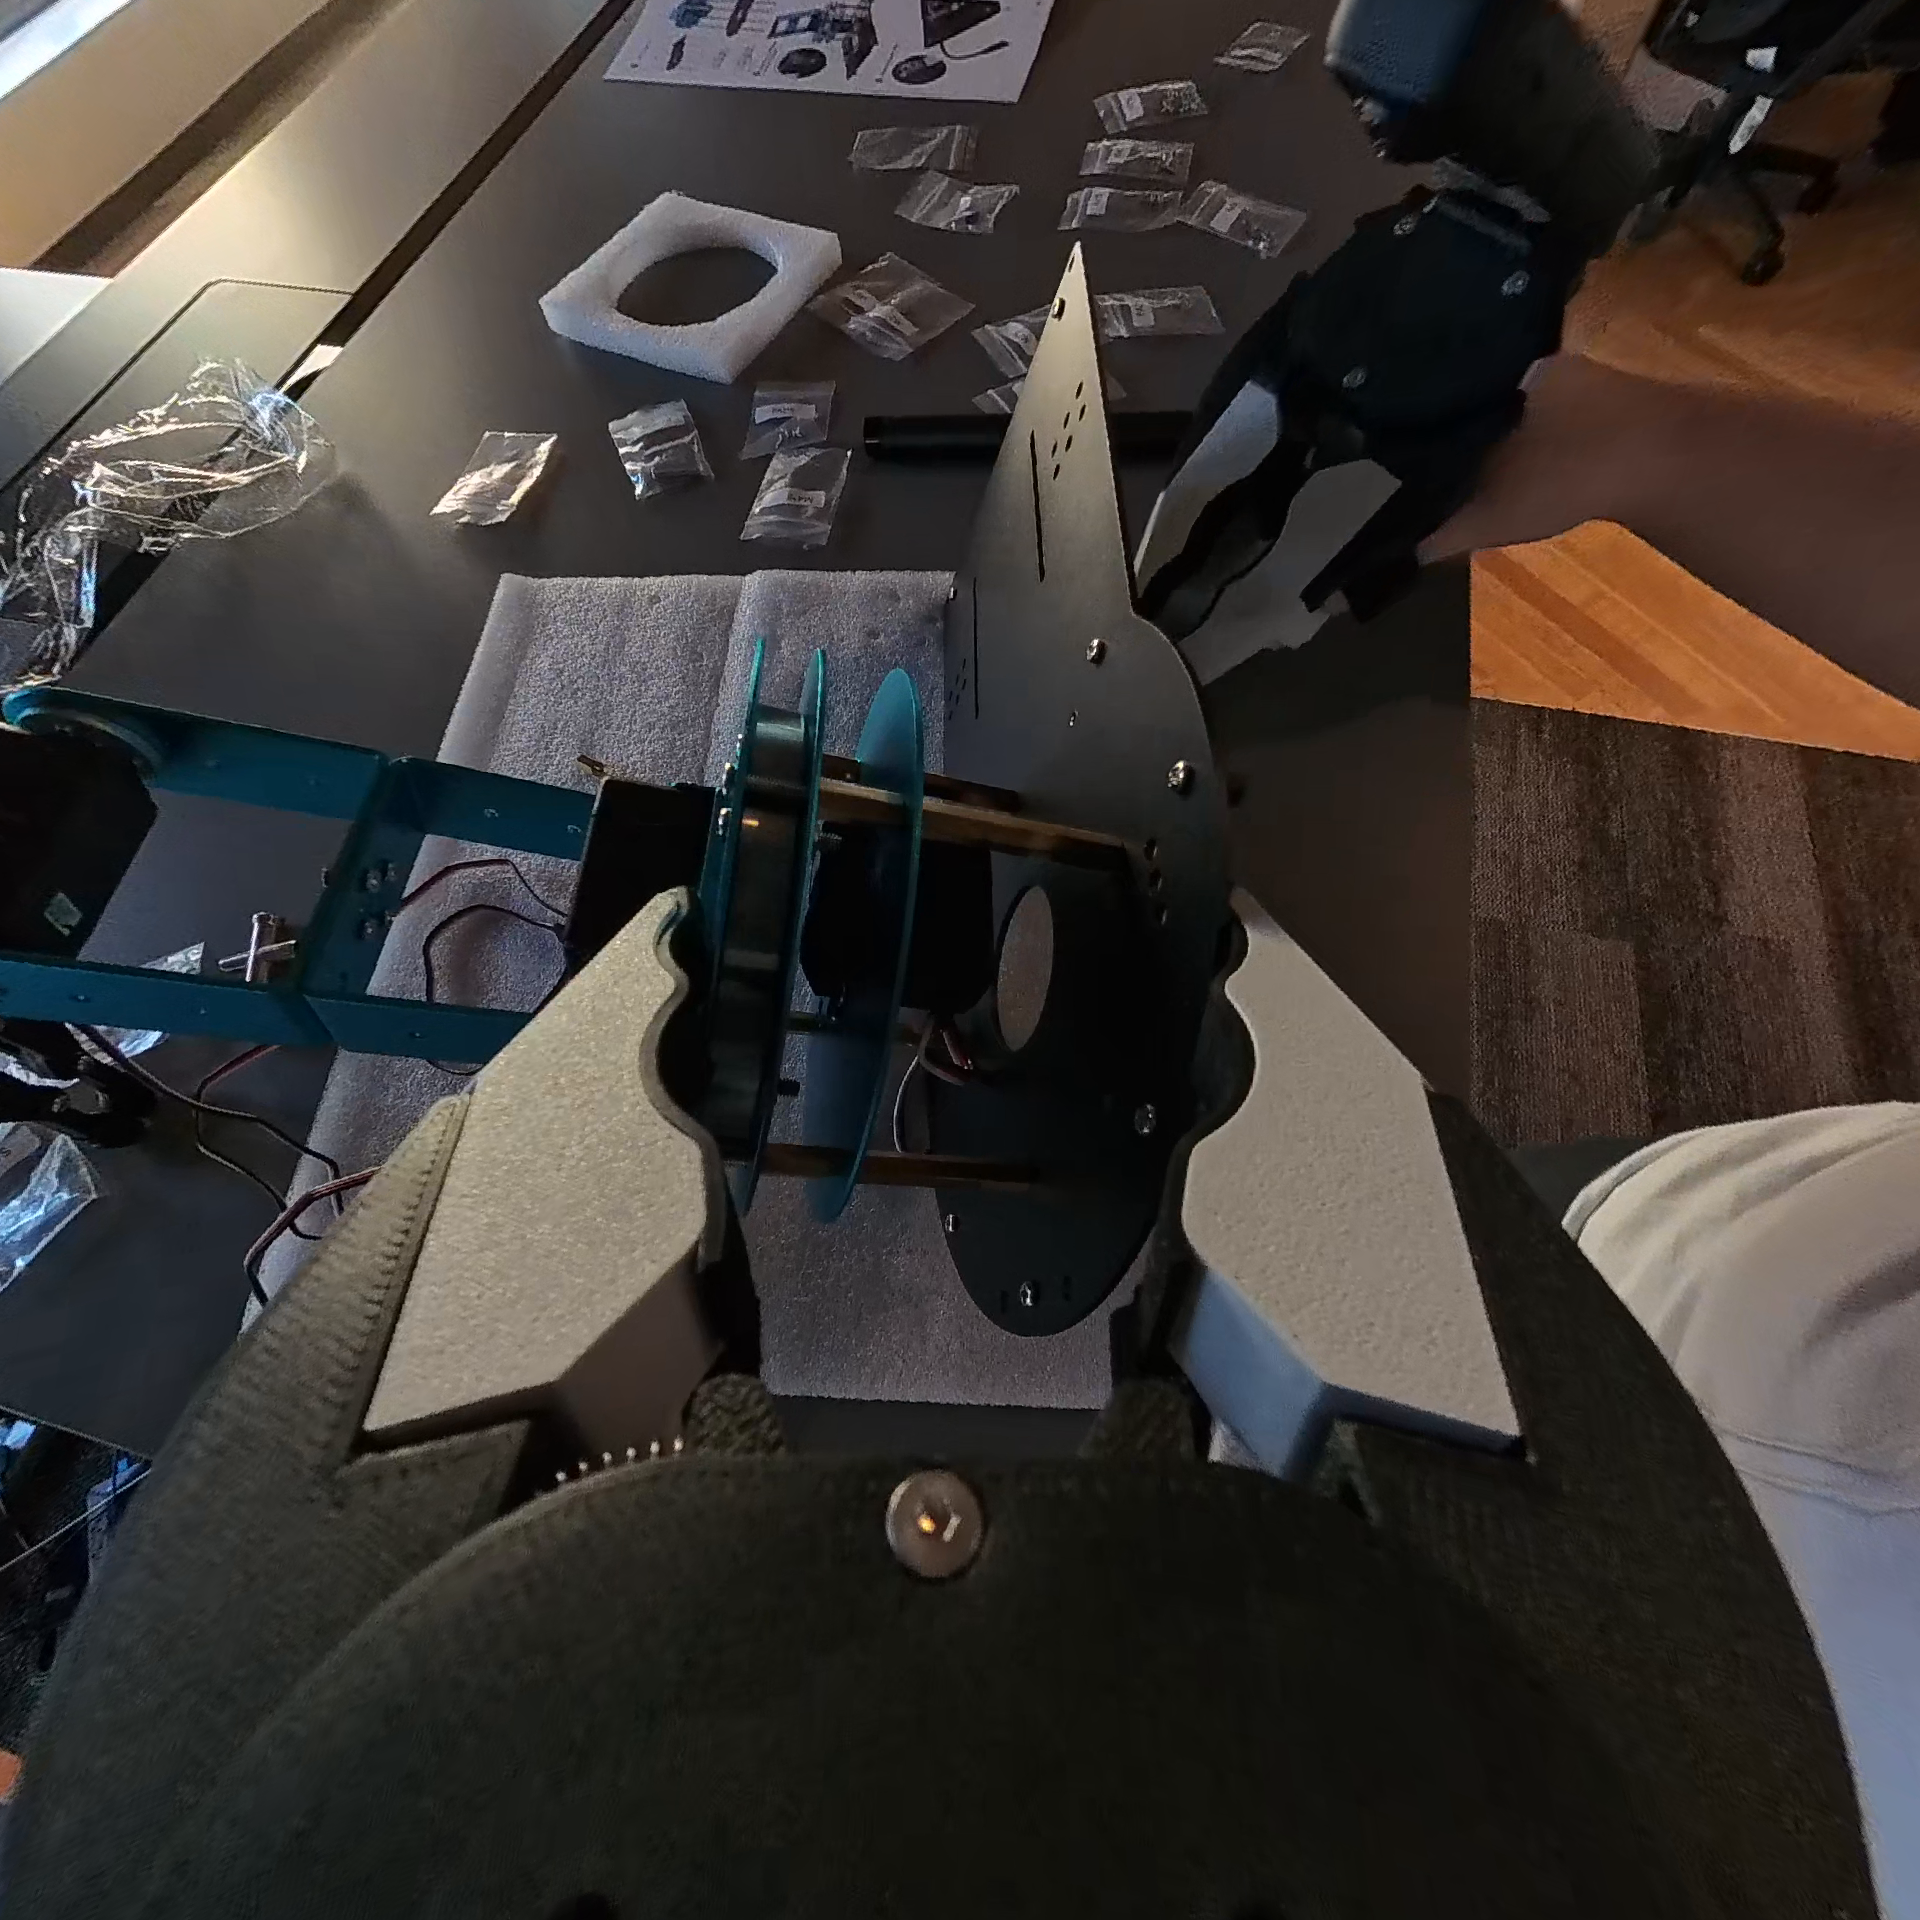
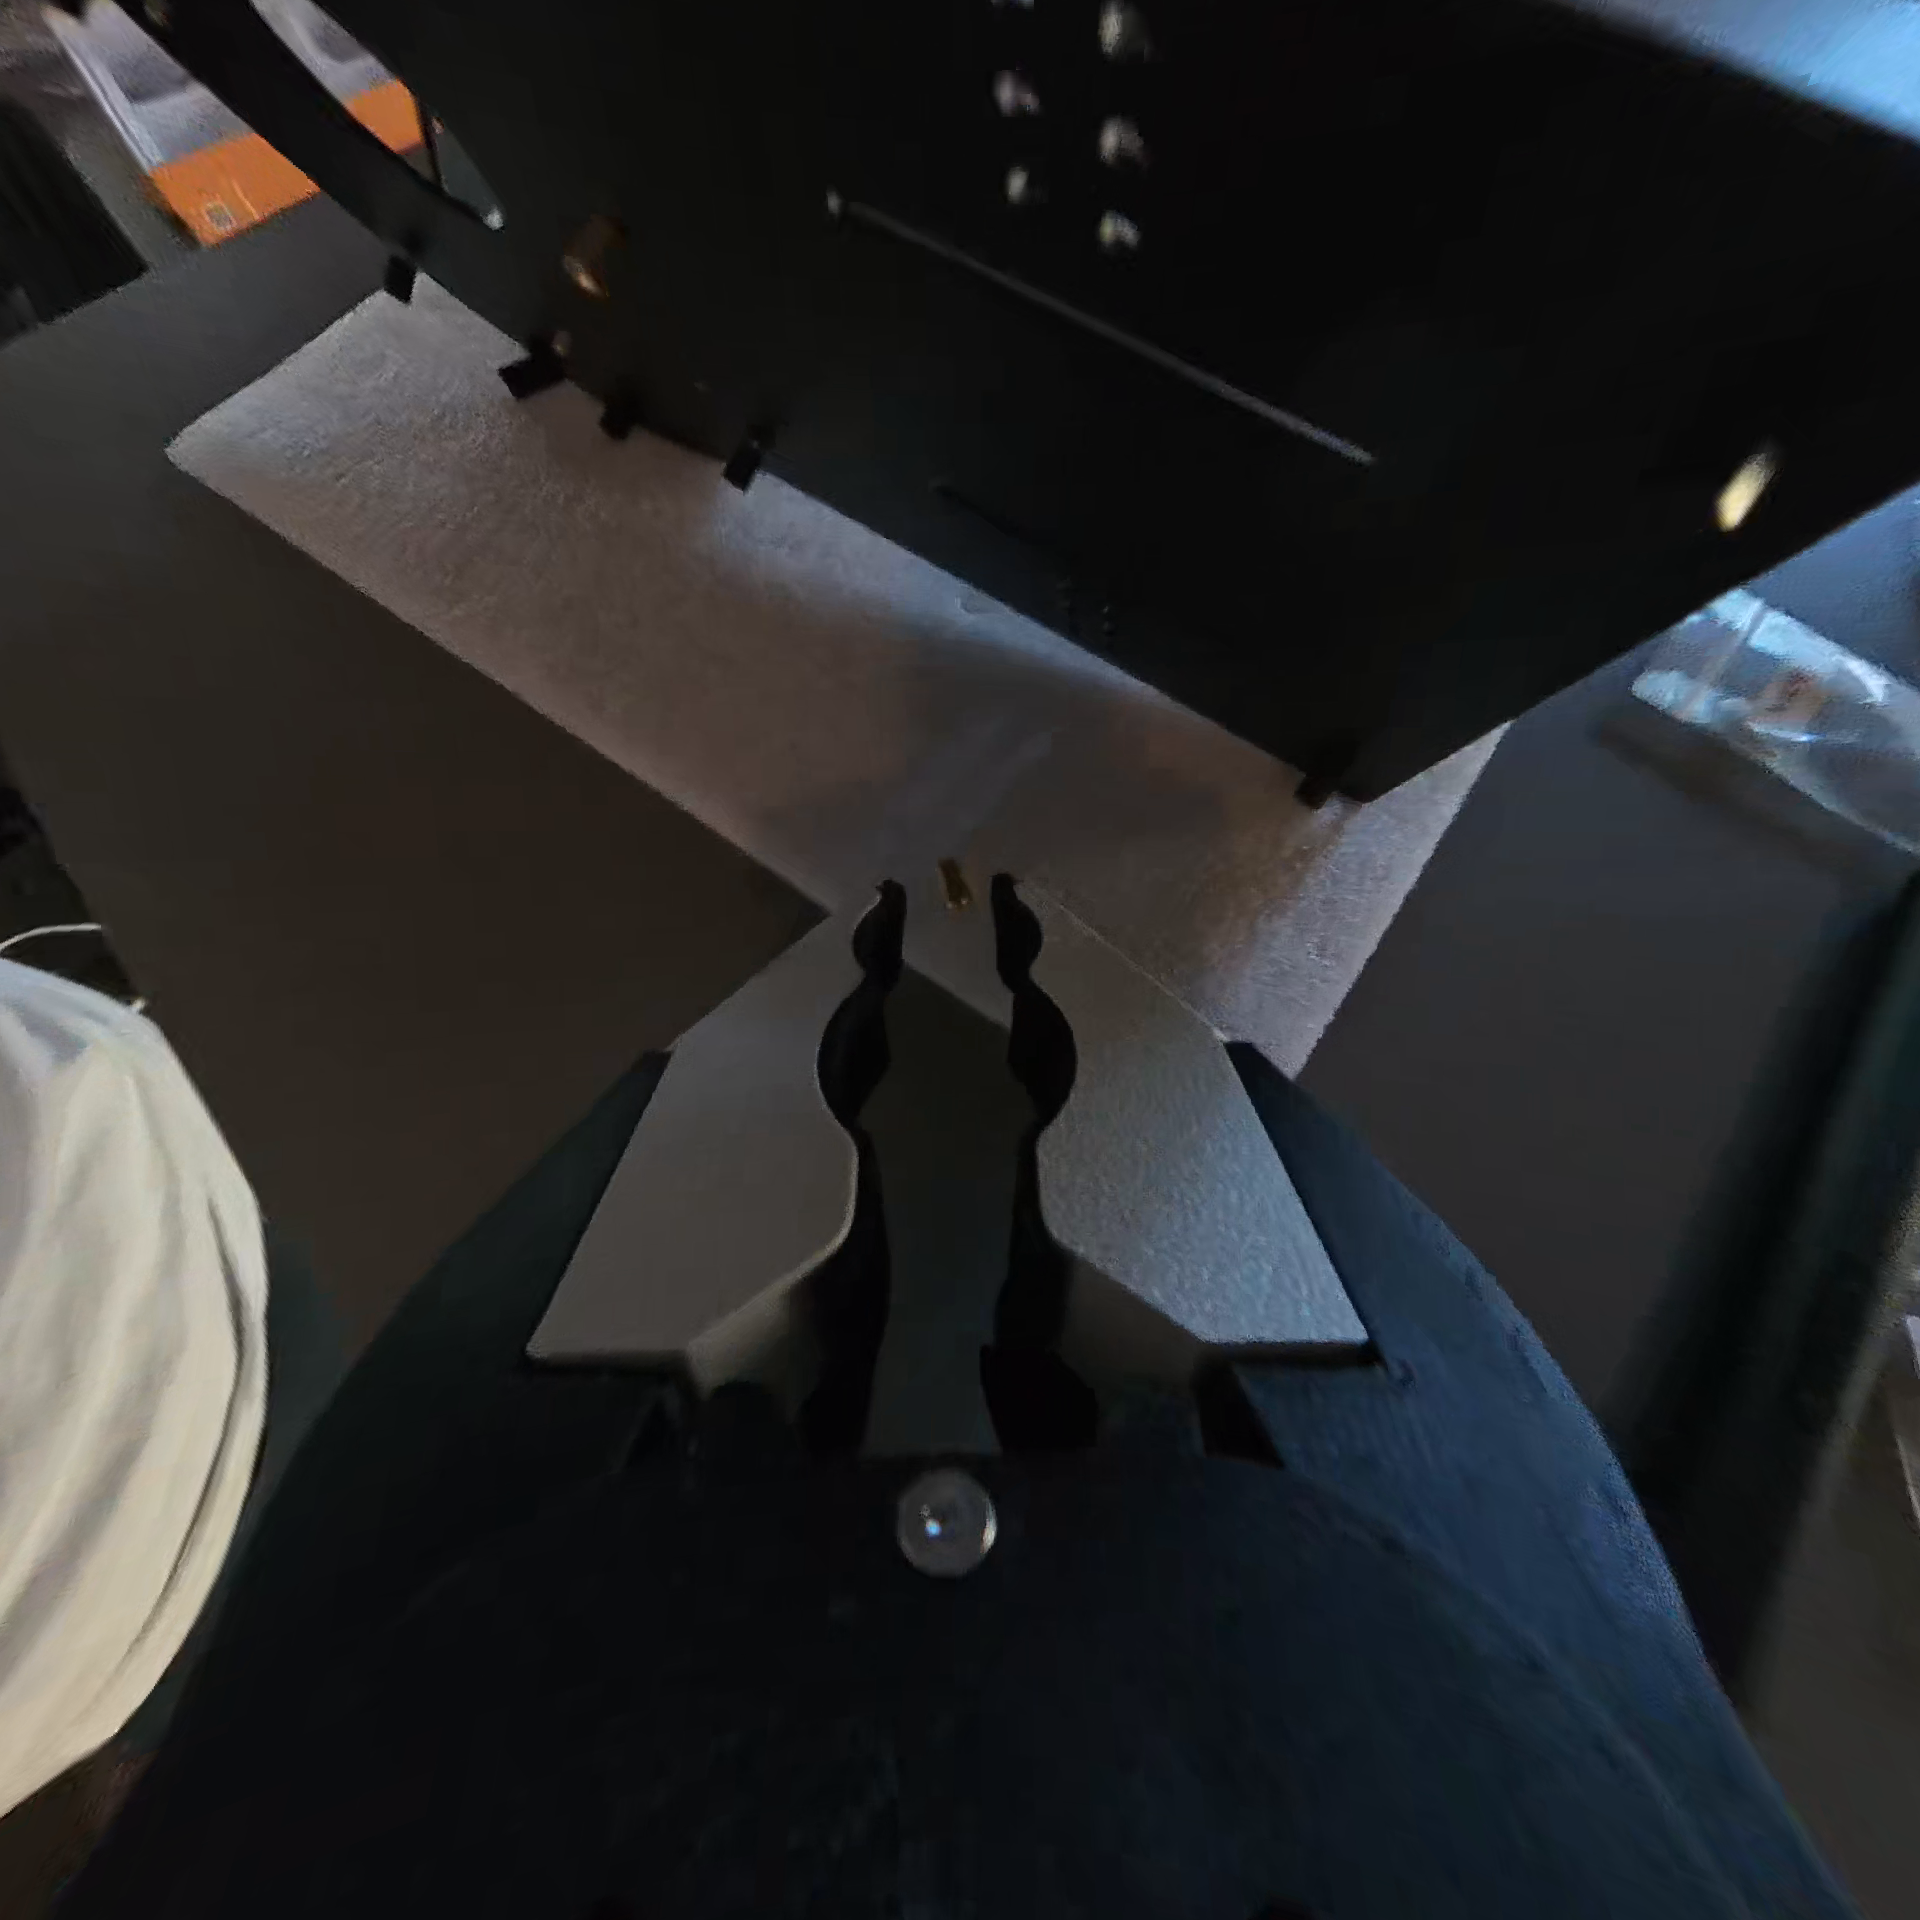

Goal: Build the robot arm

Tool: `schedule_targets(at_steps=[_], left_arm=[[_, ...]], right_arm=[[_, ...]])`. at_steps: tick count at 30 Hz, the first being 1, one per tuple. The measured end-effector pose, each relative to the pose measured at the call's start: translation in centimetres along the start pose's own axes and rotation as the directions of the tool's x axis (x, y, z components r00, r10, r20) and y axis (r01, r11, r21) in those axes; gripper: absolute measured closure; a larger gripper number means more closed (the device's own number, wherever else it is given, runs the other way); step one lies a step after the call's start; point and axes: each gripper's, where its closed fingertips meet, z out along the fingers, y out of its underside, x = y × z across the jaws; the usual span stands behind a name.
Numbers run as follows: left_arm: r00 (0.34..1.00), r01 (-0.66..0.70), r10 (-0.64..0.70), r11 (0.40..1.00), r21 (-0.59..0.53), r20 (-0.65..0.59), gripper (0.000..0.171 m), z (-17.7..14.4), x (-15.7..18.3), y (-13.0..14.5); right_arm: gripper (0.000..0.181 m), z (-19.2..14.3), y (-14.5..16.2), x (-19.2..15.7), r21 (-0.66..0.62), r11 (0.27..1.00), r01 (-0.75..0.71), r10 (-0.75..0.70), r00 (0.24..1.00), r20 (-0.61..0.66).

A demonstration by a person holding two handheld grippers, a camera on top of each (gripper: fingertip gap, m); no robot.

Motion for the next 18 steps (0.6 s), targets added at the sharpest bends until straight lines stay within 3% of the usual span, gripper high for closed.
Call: schedule_targets(at_steps=[2, 4, 6, 7, 9, 15, 18], left_arm=[[1.000, 0.000, 0.000, 1.000, 0.000, 0.000, 0.076, 0.0, 0.0, 0.0], [1.000, 0.001, -0.001, 1.000, 0.002, 0.000, 0.077, 0.0, 0.0, 0.0], [1.000, 0.002, -0.002, 1.000, 0.002, 0.000, 0.077, 0.0, 0.0, 0.0], [1.000, 0.001, -0.001, 1.000, 0.001, 0.000, 0.076, 0.0, 0.0, 0.0], [1.000, 0.001, -0.001, 1.000, -0.002, 0.000, 0.077, 0.0, 0.0, 0.0], [1.000, -0.001, 0.001, 1.000, -0.007, 0.000, 0.077, 0.0, 0.0, 0.0], [1.000, -0.002, 0.002, 1.000, -0.009, -0.001, 0.076, 0.0, 0.0, 0.0]], right_arm=[[0.165, 0.2, 0.1, 0.1, -0.013, 1.000, -0.010, 0.010, 1.000, 0.010], [0.181, 0.0, -0.8, 0.0, 0.045, 0.999, 0.020, -0.020, 1.000, 0.001], [0.178, 0.2, -0.4, 0.1, 0.013, 1.000, 0.023, -0.023, 1.000, -0.003], [0.166, 0.5, 0.2, 0.0, -0.025, 1.000, 0.010, -0.010, 1.000, 0.011], [0.163, 0.4, -0.2, -0.1, -0.003, 1.000, -0.004, 0.004, 1.000, 0.018], [0.166, -0.1, 0.0, 0.6, 0.001, 1.000, -0.002, 0.002, 1.000, -0.027], [0.167, -1.0, -0.4, 2.6, 0.050, 0.999, -0.014, 0.018, 0.996, -0.085]])
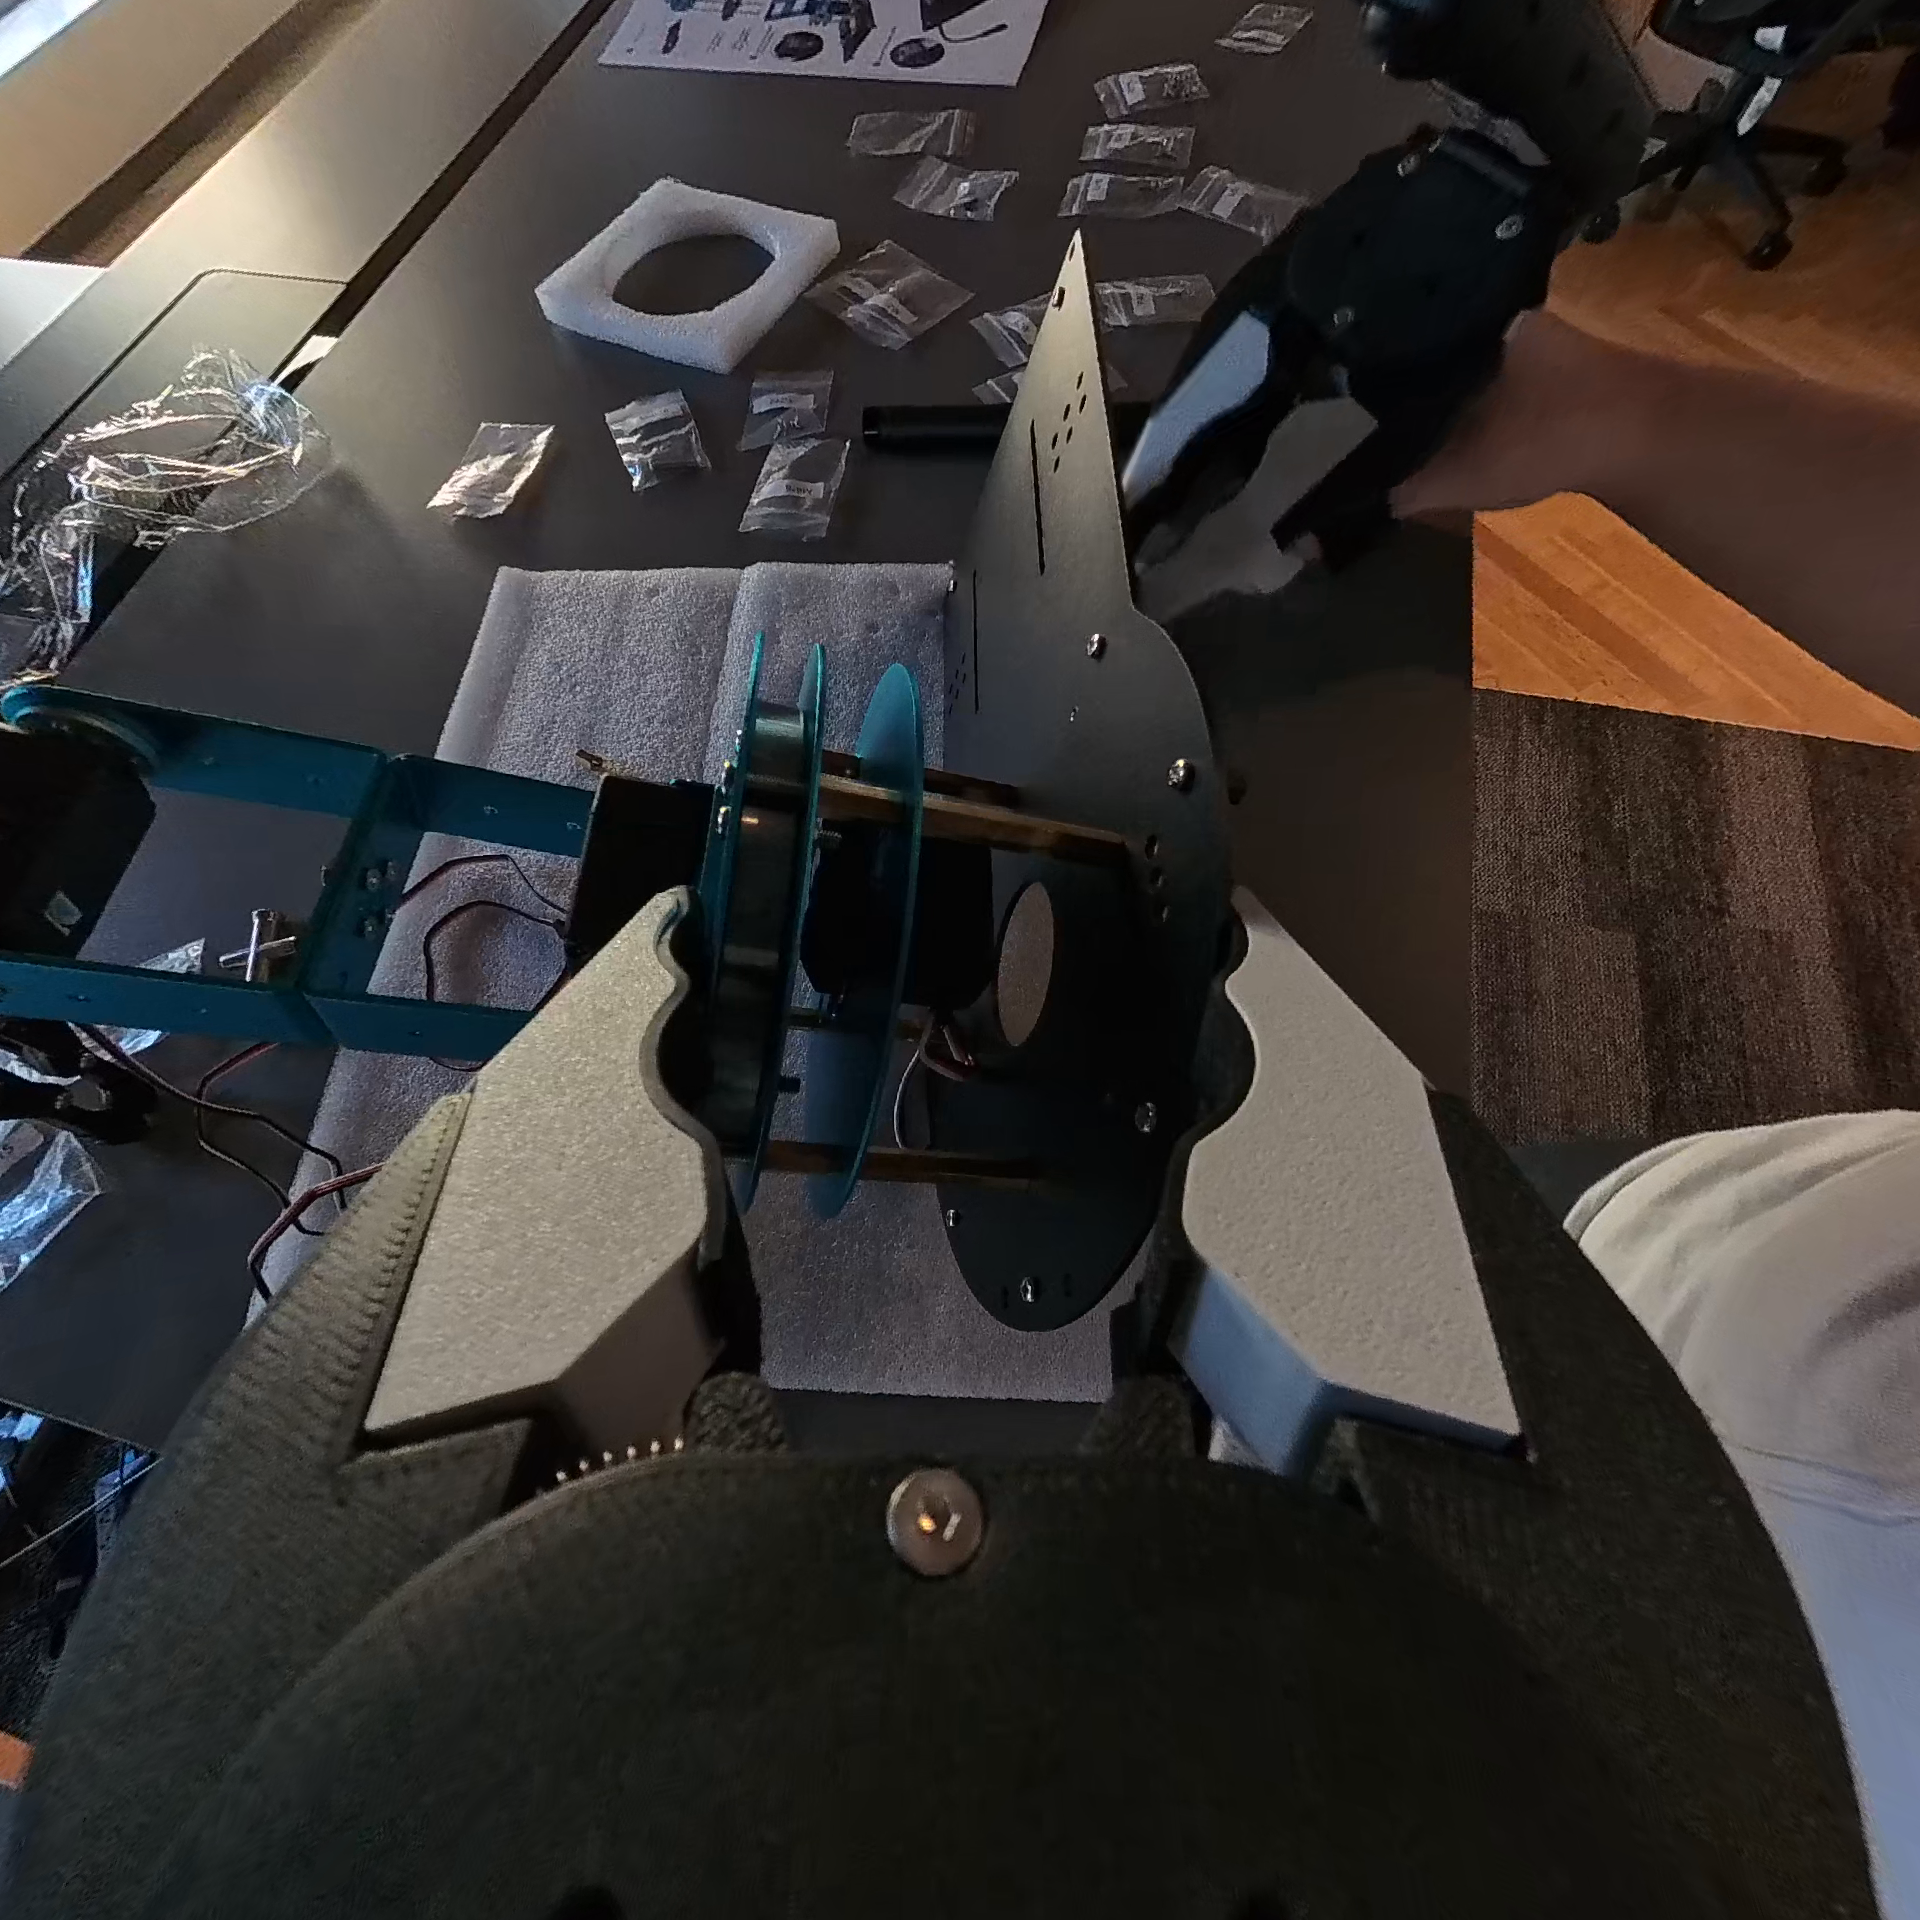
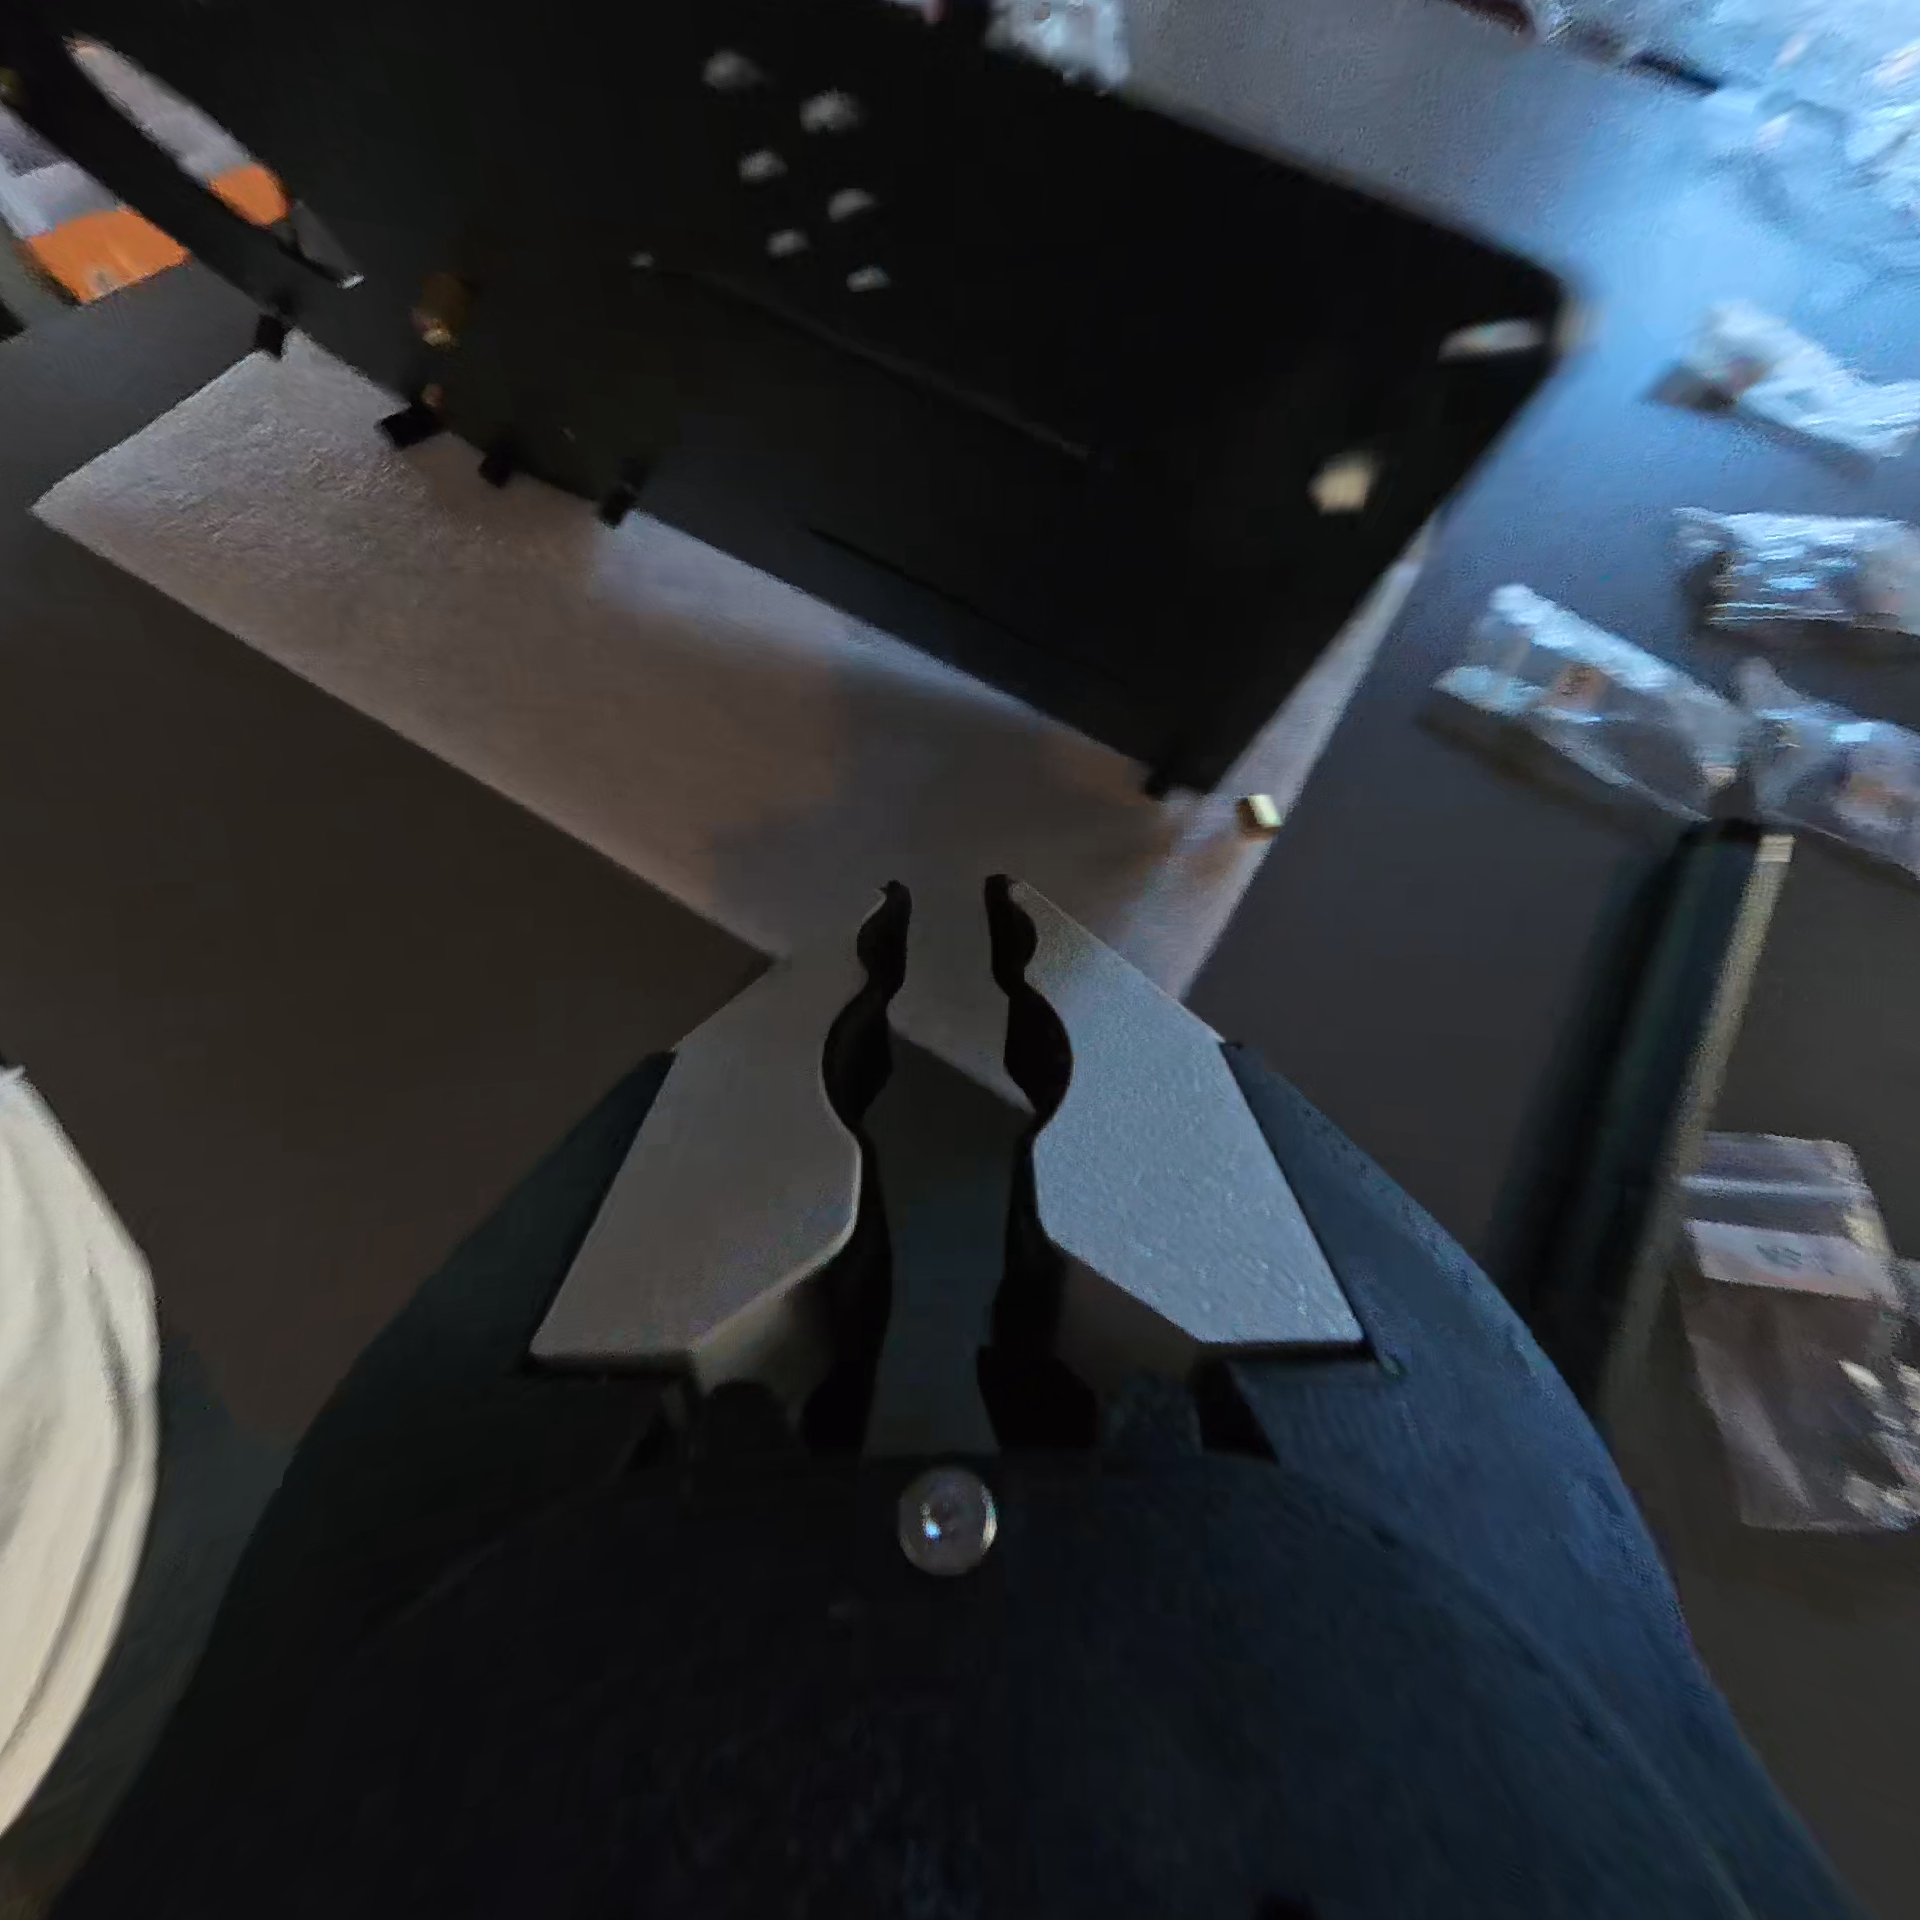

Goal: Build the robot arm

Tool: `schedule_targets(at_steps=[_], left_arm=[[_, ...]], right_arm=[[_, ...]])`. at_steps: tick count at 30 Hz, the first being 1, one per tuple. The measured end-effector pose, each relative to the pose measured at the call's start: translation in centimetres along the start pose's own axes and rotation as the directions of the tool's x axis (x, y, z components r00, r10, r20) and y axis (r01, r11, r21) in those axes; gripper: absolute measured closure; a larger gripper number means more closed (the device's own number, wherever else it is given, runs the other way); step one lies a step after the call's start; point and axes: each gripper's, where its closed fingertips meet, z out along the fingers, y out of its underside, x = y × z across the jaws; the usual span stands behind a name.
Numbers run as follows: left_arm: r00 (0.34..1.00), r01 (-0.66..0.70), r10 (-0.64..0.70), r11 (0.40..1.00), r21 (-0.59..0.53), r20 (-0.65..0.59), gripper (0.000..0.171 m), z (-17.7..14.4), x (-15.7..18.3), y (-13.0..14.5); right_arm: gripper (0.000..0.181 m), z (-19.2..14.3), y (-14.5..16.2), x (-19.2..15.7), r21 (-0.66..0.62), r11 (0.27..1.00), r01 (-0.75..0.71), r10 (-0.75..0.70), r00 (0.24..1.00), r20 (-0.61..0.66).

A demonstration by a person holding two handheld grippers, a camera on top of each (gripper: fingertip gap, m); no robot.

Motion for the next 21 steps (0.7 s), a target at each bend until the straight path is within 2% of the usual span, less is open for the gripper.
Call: schedule_targets(at_steps=[2, 5, 9, 11, 16, 19, 21], left_arm=[[1.000, -0.001, 0.001, 1.000, -0.002, -0.001, 0.076, 0.0, 0.0, 0.0], [1.000, -0.001, 0.001, 1.000, -0.003, -0.001, 0.077, 0.0, 0.0, 0.0], [1.000, -0.001, 0.001, 1.000, -0.002, 0.000, 0.076, 0.0, 0.0, 0.0], [1.000, -0.001, 0.001, 1.000, -0.007, 0.000, 0.077, 0.0, 0.0, 0.0], [1.000, 0.000, 0.000, 1.000, -0.007, 0.001, 0.077, 0.0, 0.0, 0.0], [1.000, 0.000, 0.000, 1.000, -0.010, 0.001, 0.077, 0.0, 0.0, 0.0], [1.000, 0.000, 0.000, 1.000, -0.011, 0.001, 0.077, 0.0, 0.0, 0.0]], right_arm=[[0.167, -0.3, -0.6, 2.4, 0.053, 0.999, 0.000, 0.002, 0.999, -0.048], [0.165, -0.2, -0.7, 5.1, 0.052, 0.999, -0.002, 0.004, 0.999, -0.038], [0.163, 1.1, 0.6, 7.5, -0.084, 0.994, 0.070, -0.074, 0.997, -0.038], [0.164, 1.5, 0.8, 8.4, -0.123, 0.988, 0.088, -0.094, 0.995, -0.042], [0.165, 1.7, 0.0, 9.1, -0.122, 0.990, 0.073, -0.077, 0.997, -0.030], [0.163, 2.2, 0.1, 9.1, -0.140, 0.990, -0.009, 0.005, 1.000, -0.024], [0.164, 2.3, 0.0, 9.5, -0.130, 0.991, -0.043, 0.034, 0.997, -0.073]])
